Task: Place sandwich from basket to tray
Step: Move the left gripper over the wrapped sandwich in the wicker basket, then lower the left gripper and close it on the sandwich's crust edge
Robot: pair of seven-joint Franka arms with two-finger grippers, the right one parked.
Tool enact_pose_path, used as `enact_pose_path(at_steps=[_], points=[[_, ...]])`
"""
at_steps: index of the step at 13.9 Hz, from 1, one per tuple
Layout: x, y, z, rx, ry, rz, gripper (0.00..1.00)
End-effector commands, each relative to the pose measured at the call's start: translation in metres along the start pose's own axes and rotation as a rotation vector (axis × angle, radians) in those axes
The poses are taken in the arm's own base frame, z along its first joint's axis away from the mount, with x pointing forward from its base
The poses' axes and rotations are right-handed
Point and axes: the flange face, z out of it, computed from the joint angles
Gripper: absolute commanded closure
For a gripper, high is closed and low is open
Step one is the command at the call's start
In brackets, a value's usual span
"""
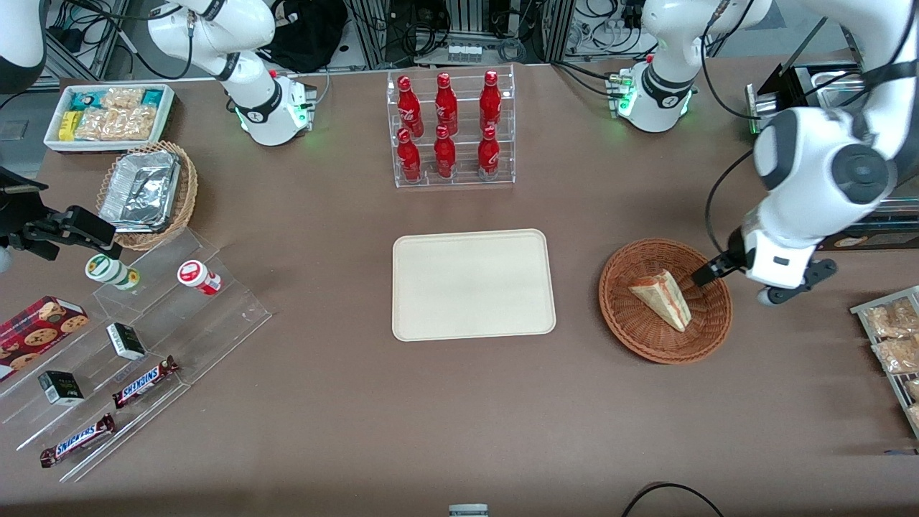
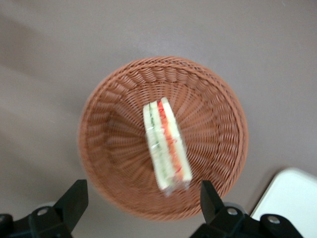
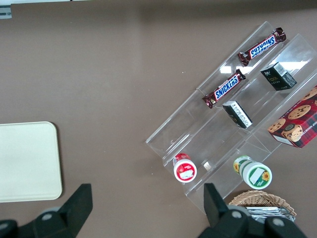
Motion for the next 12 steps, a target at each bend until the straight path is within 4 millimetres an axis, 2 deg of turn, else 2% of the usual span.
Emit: enact_pose_path(at_steps=[1,3,9,12], points=[[-0.024,-0.001,0.033,-0.023,0.025,-0.149,0.0],[-0.034,0.013,0.051,-0.019,0.002,-0.195,0.0],[-0.032,0.013,0.084,-0.009,-0.032,-0.216,0.0],[-0.029,0.016,0.11,-0.024,-0.04,-0.22,0.0]])
